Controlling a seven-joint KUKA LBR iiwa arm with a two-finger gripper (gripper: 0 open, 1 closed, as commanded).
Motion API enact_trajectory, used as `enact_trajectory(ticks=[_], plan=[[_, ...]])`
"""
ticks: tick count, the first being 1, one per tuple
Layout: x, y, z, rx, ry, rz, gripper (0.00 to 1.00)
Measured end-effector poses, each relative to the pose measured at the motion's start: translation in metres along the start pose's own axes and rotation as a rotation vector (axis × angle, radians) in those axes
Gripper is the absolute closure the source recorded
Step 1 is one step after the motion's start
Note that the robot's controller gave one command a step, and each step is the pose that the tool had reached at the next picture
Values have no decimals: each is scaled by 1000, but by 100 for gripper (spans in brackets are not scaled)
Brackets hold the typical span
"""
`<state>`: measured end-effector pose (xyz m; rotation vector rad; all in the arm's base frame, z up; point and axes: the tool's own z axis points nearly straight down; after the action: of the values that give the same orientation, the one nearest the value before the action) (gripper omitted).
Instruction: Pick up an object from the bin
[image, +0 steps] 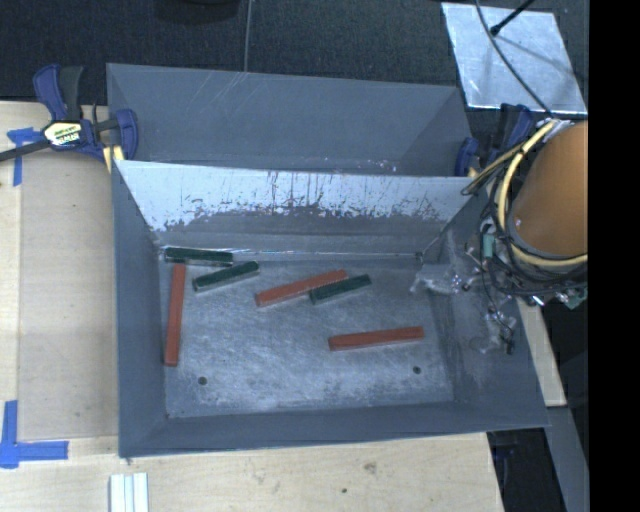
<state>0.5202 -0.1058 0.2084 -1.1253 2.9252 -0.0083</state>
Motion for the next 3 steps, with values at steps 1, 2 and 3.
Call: enact_trajectory(ticks=[1,2,3], plan=[[-44,7,114,-13,4,-154,0],[-62,50,140,-11,3,-191,0],[-61,47,138,-7,1,-186,100]])
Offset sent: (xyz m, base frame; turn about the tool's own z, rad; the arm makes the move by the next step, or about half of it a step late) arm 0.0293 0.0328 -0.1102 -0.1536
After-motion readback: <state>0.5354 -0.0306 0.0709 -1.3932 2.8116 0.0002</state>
